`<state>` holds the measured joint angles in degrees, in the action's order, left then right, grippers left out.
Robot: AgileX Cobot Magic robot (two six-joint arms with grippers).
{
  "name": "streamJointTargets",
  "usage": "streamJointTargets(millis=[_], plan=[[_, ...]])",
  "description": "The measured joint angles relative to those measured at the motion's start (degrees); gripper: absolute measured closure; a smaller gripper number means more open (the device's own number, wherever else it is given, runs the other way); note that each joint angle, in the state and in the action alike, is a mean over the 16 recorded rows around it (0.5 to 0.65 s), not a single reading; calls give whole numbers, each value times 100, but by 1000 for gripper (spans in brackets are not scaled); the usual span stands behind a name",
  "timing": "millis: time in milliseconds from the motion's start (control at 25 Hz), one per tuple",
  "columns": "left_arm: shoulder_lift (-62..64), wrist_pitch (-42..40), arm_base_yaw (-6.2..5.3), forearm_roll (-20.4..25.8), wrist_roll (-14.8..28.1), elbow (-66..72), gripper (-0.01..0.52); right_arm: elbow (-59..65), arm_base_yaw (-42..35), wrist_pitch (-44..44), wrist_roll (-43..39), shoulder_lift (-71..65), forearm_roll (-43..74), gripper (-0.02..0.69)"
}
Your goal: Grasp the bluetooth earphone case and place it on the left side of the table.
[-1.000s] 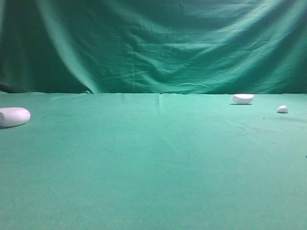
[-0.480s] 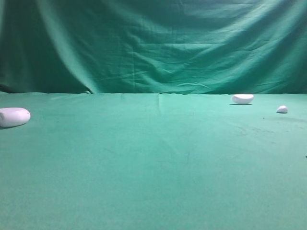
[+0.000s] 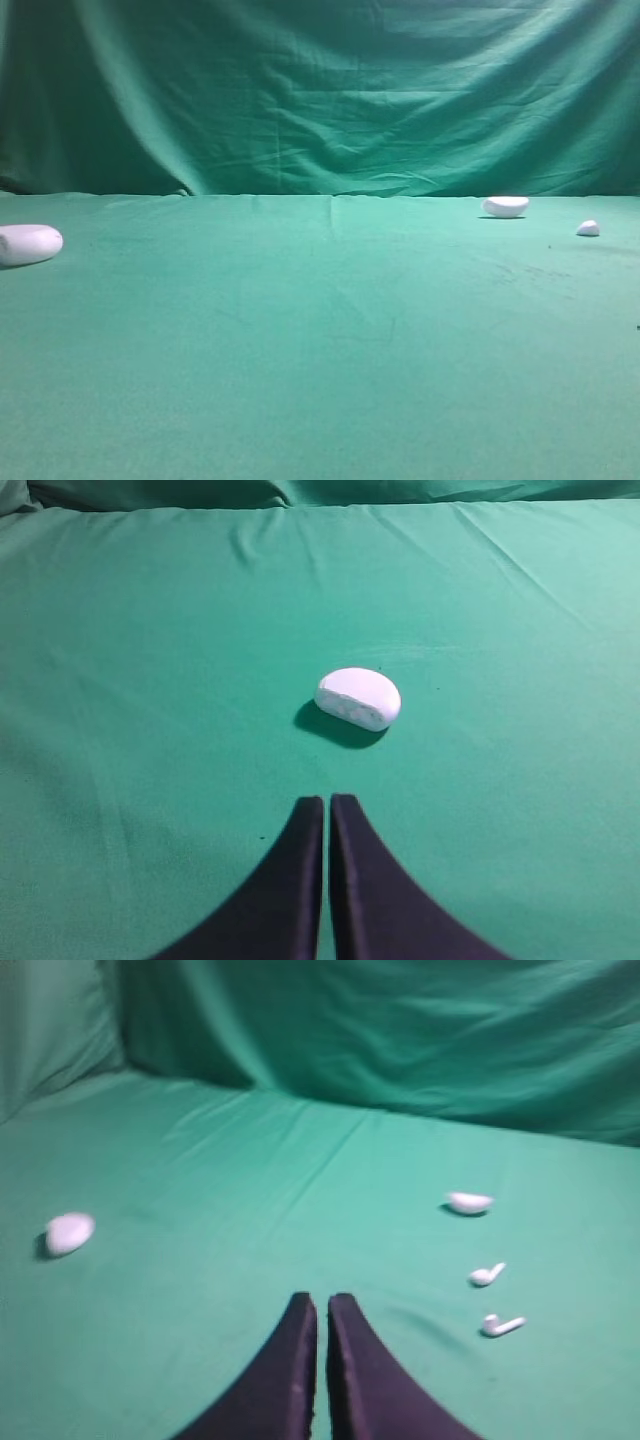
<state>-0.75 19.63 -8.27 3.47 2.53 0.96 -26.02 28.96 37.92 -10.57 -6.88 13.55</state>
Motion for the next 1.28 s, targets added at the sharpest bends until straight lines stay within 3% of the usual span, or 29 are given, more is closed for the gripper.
streamJointTargets(millis=[280, 560, 1280], plan=[[0, 0, 0, 0, 0, 0, 514, 1515, -1345, -1340, 9, 586, -240, 665], [0, 0, 0, 0, 0, 0, 514, 2414, -2214, -1851, 12, 751, -476, 665], [0, 0, 0, 0, 0, 0, 514, 2757, -2690, -1683, 27, 754, -602, 665]])
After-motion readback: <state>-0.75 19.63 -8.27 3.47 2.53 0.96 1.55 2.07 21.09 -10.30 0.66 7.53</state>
